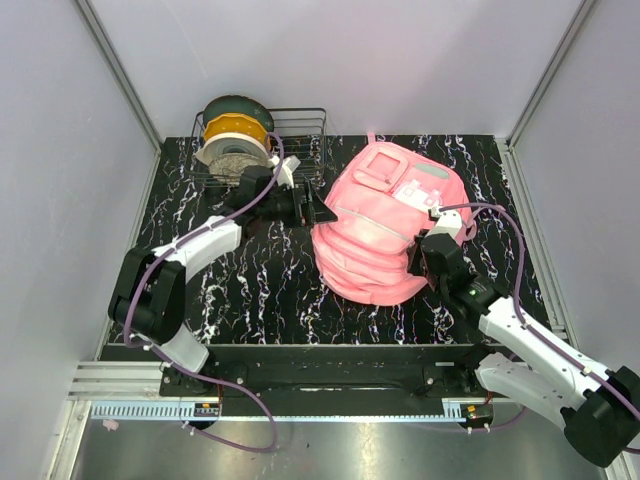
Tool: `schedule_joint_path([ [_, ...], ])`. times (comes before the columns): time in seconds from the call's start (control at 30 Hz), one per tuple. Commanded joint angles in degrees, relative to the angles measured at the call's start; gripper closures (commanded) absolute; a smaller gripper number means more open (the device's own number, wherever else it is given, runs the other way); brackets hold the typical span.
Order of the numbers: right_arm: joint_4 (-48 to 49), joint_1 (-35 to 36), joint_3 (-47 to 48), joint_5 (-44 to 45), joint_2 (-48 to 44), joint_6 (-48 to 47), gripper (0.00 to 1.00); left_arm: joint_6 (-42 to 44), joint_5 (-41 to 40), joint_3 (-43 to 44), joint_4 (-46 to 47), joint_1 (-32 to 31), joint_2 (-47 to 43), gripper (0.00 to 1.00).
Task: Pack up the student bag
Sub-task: Zip the student bag at the center of the board.
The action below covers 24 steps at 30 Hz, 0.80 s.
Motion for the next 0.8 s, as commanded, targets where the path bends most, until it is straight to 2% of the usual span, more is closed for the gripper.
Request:
schedule_joint_path([
  [0.0,4.8,0.0,1.1,-6.5,-0.4,-1.9,1.0,-8.8,1.3,-0.8,13.5,-2.3,-0.2,0.05],
  [0.2,5.2,0.0,0.5,-8.8,-1.6,-2.5,1.0,-12.6,1.5,-0.2,16.4,-2.8,4.8,0.14],
  [0.37,5.1,0.0,0.0,-10.0,-2.7,-2.6,1.0,-12.9,-2.2,-1.7,14.5,-2.9,3.6,0.18],
  [0.53,5.1,0.0,-0.4,-10.4,-2.8,-2.2,1.0,-10.5,-11.2,-2.9,8.3,-4.0,-2.3,0.13],
  [0.6,5.3,0.0,-0.3,-10.6,-2.5,-2.2,1.0,-10.2,-15.6,-3.1,6.2,-4.3,-4.5,0.05],
  [0.77,6.1,0.1,-0.2,-11.1,-2.2,-2.4,1.0,-9.3,-16.6,-1.8,4.4,-4.4,-2.7,0.03],
])
